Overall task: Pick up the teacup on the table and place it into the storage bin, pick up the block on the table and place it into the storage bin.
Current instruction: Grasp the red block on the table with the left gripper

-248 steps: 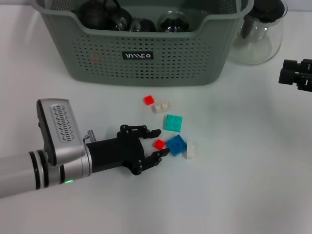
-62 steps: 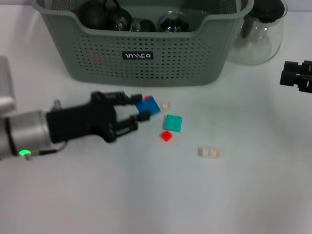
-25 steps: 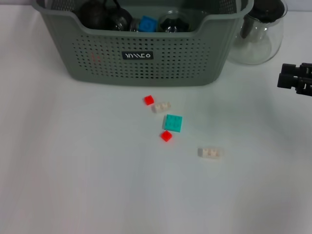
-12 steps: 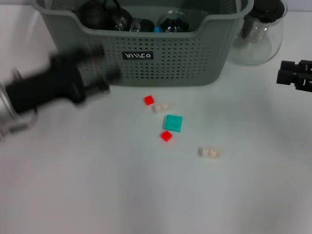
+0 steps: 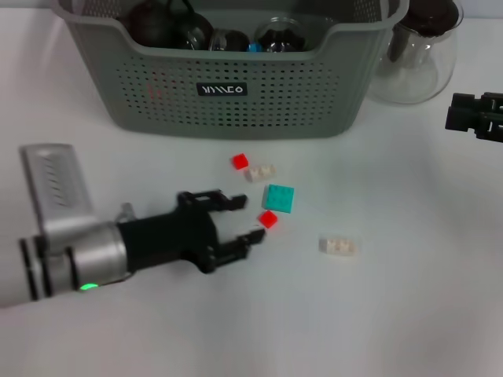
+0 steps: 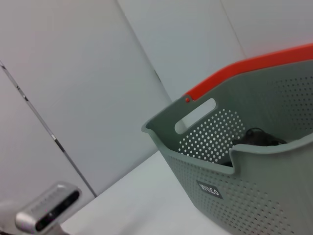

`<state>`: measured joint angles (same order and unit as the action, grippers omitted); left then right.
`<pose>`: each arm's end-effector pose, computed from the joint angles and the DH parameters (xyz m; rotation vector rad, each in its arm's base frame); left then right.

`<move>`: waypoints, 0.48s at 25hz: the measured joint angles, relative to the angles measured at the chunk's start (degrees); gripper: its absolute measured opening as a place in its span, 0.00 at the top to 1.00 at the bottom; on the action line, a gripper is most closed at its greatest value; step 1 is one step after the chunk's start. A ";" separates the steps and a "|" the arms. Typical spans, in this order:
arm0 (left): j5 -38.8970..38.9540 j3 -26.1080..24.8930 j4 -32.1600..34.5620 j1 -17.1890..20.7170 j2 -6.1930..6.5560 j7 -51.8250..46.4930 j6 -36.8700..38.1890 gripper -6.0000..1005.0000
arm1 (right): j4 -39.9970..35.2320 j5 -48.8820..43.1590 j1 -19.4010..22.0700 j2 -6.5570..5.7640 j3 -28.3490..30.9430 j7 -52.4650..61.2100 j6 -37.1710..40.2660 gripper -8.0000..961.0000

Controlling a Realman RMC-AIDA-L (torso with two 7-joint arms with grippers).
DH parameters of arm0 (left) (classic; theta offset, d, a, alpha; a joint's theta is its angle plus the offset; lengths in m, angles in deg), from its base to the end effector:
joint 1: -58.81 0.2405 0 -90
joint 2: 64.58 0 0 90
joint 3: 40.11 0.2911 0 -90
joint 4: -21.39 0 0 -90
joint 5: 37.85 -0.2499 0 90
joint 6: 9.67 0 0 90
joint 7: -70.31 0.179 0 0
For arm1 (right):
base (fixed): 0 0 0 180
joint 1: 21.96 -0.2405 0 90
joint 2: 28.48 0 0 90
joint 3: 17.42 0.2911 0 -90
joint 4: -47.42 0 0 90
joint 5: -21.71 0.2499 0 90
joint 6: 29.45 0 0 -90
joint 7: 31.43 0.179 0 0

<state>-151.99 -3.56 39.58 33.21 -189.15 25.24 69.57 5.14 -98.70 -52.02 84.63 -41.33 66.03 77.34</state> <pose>-0.3312 0.3149 -0.1555 -2.6849 -0.4104 -0.6894 0.3143 0.3704 0.0488 -2.6657 0.9758 0.8634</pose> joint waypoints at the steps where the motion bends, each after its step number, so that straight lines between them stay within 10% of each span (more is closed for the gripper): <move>1: 0.01 0.04 -1.46 -0.65 -0.01 1.05 -1.14 0.40 | 0.00 0.00 0.00 0.00 0.01 0.00 0.00 0.47; 12: 3.97 -0.26 -9.38 -4.35 -0.23 8.48 -10.17 0.44 | 0.00 -0.04 0.56 0.01 0.00 -0.06 0.00 0.47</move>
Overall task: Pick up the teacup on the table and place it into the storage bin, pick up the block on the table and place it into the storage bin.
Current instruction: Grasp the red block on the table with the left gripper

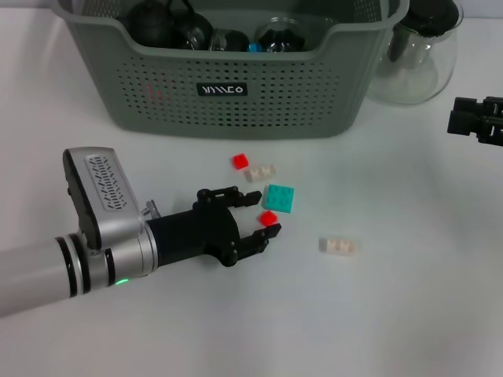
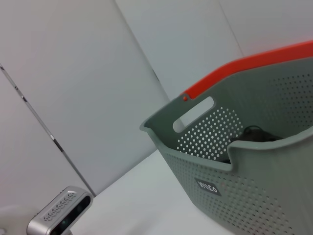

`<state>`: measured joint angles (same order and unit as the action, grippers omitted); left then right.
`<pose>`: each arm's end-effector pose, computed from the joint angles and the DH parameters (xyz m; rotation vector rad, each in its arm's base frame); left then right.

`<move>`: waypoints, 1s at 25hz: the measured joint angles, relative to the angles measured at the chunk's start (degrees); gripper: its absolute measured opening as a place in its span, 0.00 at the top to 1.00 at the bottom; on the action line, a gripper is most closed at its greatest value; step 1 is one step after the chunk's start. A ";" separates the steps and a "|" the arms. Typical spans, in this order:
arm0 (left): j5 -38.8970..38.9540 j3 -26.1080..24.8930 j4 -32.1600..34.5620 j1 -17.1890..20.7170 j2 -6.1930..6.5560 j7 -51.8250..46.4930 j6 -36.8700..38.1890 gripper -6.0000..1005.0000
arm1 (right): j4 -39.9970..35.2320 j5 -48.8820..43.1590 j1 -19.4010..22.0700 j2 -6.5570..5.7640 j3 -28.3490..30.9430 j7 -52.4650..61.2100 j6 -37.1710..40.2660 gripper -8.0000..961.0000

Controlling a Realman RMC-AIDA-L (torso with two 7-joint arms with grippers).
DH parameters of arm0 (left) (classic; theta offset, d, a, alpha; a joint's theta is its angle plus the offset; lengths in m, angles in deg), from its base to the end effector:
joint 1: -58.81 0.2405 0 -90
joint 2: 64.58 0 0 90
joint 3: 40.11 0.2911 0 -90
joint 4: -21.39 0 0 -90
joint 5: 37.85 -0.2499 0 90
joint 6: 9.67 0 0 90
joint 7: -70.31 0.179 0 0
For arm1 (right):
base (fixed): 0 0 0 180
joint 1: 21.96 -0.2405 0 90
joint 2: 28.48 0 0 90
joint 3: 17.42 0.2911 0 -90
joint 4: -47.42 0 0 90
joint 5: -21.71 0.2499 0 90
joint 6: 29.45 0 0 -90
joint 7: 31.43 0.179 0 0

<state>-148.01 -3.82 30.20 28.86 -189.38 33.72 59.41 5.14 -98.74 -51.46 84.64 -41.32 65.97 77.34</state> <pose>-0.3240 0.3266 -0.1898 -2.6491 -0.3784 -0.5971 0.3180 0.3673 0.0487 -2.6592 0.9870 0.8607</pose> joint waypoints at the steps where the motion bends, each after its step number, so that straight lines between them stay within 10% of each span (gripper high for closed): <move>1: 0.55 0.01 -0.51 -0.04 0.00 1.11 -0.60 0.45 | 0.00 -0.01 0.03 0.00 0.00 -0.03 0.00 0.47; 25: 2.44 0.06 -4.64 -1.85 -0.01 4.85 -4.70 0.54 | 0.00 -0.05 0.14 0.00 0.00 0.07 -0.30 0.47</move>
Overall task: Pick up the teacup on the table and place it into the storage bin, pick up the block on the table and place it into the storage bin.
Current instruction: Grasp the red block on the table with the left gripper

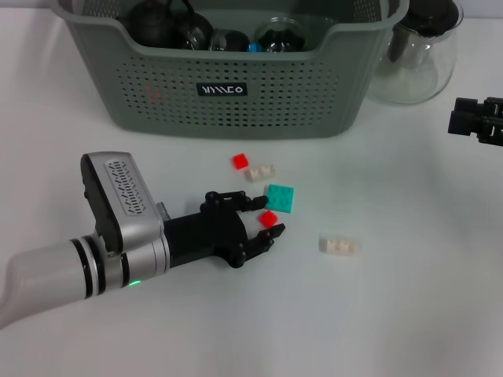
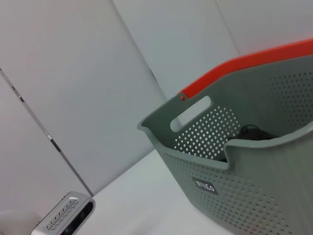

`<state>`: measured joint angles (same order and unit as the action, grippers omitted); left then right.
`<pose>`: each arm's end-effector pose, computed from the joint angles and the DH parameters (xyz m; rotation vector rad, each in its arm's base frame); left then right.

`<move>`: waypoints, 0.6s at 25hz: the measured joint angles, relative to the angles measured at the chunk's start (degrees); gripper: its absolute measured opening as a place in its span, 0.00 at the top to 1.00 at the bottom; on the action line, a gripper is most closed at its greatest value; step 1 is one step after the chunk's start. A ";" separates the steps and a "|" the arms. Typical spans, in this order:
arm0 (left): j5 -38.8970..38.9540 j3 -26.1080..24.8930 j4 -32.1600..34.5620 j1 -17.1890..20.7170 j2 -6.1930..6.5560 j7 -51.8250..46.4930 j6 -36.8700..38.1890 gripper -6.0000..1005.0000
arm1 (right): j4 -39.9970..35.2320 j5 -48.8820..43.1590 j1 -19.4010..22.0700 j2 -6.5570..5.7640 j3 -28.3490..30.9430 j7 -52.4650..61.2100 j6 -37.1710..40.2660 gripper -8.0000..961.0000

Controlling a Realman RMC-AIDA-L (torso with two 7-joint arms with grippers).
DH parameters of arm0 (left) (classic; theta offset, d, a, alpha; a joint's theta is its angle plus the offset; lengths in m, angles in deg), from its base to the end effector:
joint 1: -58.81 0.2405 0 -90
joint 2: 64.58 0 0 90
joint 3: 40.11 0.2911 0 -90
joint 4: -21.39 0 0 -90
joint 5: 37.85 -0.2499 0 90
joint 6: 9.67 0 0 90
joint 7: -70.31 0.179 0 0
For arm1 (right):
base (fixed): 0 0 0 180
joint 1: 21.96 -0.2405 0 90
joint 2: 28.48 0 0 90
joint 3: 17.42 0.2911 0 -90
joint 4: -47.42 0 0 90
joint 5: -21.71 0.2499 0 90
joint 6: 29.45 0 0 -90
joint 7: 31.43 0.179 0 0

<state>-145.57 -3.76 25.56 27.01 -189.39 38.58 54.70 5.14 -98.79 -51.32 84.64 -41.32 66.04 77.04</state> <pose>-0.3220 0.3278 -0.2055 -2.6393 -0.3587 -0.5414 0.3195 0.3672 0.0487 -2.6527 0.9931 0.8565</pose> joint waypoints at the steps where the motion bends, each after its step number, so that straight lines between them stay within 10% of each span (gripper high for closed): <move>1: 0.00 0.00 0.00 -0.01 0.00 0.00 -0.08 0.54 | 0.00 0.00 0.02 0.00 0.00 0.00 -0.03 0.47; 15: -0.12 0.03 -0.03 0.07 0.11 -0.02 1.04 0.76 | 0.00 0.00 0.00 0.00 0.00 0.00 -0.24 0.47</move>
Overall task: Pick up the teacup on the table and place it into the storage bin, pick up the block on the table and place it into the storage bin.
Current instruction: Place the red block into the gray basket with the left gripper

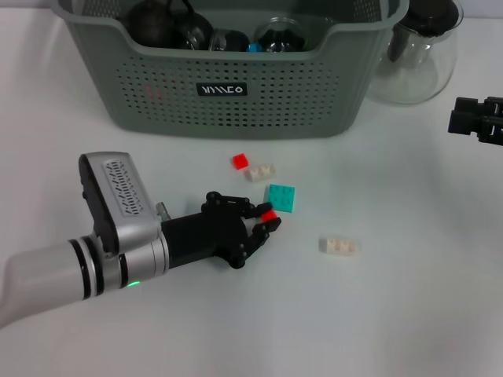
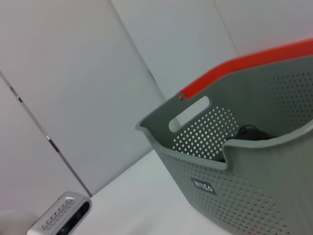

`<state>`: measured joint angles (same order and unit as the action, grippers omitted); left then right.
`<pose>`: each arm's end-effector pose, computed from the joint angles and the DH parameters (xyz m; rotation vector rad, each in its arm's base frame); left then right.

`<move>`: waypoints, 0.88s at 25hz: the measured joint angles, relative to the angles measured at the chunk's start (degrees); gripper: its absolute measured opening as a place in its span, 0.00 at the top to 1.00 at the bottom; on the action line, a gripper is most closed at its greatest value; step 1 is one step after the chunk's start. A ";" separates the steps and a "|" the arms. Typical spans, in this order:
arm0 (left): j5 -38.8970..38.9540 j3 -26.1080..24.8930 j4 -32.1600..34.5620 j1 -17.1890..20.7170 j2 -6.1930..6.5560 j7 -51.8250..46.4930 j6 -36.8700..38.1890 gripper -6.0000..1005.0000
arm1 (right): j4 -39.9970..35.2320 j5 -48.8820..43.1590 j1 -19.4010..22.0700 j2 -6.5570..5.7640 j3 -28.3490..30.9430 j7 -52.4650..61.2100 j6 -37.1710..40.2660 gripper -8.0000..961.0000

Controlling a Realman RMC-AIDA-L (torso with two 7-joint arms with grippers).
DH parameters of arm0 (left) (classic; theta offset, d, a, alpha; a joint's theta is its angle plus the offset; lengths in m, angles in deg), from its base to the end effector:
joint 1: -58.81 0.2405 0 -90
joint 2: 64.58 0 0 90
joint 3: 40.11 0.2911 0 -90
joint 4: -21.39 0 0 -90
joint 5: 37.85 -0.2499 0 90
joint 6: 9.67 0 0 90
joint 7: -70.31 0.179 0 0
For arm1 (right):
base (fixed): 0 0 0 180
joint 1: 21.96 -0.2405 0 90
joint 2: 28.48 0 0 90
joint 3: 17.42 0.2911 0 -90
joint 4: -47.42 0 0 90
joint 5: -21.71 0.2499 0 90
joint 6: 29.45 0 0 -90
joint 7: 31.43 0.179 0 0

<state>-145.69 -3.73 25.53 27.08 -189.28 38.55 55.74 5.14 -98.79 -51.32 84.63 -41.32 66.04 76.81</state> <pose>-0.3202 0.3263 -0.2044 -2.6444 -0.3527 -0.5611 0.3200 0.3678 0.0488 -2.6490 0.9935 0.8541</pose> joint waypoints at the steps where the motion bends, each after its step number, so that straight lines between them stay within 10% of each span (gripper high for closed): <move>1: 0.00 -0.03 0.13 0.13 0.07 -0.10 0.58 0.77 | 0.00 0.00 0.00 -0.02 0.00 0.00 0.00 0.47; 7: -0.22 0.03 7.33 2.57 0.52 -8.47 12.02 0.80 | 0.00 0.01 0.00 -0.11 0.00 0.00 0.03 0.47; 15: 6.40 -3.91 35.51 2.63 1.51 -42.10 42.86 0.81 | 0.00 0.01 -0.03 -0.16 0.00 -0.11 -0.01 0.47; 18: 8.40 -3.97 47.58 -1.81 2.40 -58.27 41.99 0.81 | 0.00 0.00 -0.13 -0.01 -0.06 -0.31 -0.06 0.47; 22: 1.36 1.88 52.31 -9.59 7.04 -75.27 26.36 0.80 | 0.00 0.01 -0.15 0.15 -0.19 -0.43 -0.08 0.47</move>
<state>-144.33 -1.85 77.84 17.49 -182.23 -36.72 82.11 5.14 -98.78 -51.47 84.78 -41.52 65.61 76.72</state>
